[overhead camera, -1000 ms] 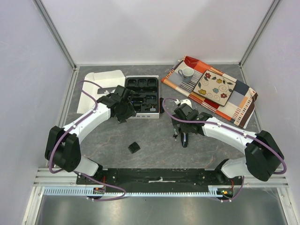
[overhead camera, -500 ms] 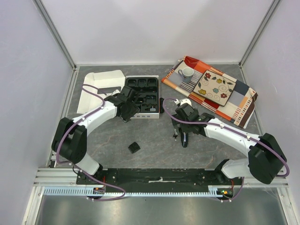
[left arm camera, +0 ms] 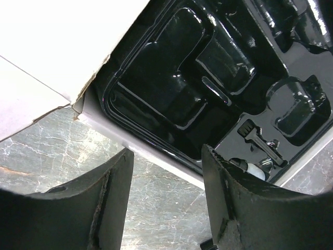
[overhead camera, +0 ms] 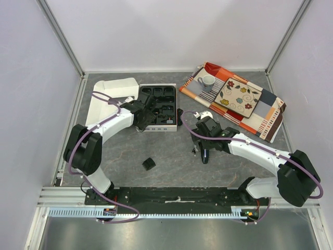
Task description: Sort the hair-cutting tools
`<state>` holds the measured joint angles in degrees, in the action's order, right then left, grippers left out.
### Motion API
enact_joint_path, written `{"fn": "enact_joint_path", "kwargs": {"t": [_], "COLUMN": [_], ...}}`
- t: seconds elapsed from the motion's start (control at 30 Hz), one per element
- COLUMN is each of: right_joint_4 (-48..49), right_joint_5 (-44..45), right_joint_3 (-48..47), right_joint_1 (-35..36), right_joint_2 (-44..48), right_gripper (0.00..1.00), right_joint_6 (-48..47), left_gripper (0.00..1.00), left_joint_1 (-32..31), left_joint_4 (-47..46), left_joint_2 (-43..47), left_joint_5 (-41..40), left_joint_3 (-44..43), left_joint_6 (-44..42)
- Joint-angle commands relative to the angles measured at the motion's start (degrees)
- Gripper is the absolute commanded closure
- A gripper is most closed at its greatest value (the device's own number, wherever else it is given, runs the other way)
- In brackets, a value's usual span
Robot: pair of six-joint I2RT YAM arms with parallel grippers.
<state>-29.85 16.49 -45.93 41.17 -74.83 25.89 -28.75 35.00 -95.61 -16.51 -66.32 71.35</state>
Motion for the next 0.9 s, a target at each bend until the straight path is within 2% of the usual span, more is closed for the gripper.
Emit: {"fn": "enact_joint_path", "kwargs": {"t": [0.0, 0.27, 0.3, 0.7, 0.87], "right_joint_4": [1.72, 1.72, 1.72, 1.55, 0.49], "right_joint_5": [-0.76, -1.29, -1.72, -2.78, -2.78], "right_joint_3": [0.05, 0.23, 0.32, 0.14, -0.3], "right_joint_1": [0.32, 0.32, 0.32, 0.32, 0.32], "right_joint_2": [0.74, 0.91, 0.91, 1.09, 1.61], "right_gripper": [0.02, 0.02, 0.02, 0.02, 0.02], "right_joint_6": [-0.49, -0.14, -0.14, 0.83, 0.74], "left_gripper": [0.4, 0.46, 0.49, 0.67, 0.69], "left_joint_1": [-0.34, -0.25, -0.25, 0.01, 0.1], "left_joint_4": [-0.99, -2.4, -2.83, -4.15, -3.98], "left_joint_2": [-1.5, -1.15, -1.07, 1.39, 4.47], "left_joint_5": [-2.83, -3.0, -2.65, 1.57, 3.67], "left_joint_3": [-1.79, 1.02, 1.2, 3.66, 5.5], "left_joint_6": [3.09, 1.43, 0.9, -10.0, -14.39]}}
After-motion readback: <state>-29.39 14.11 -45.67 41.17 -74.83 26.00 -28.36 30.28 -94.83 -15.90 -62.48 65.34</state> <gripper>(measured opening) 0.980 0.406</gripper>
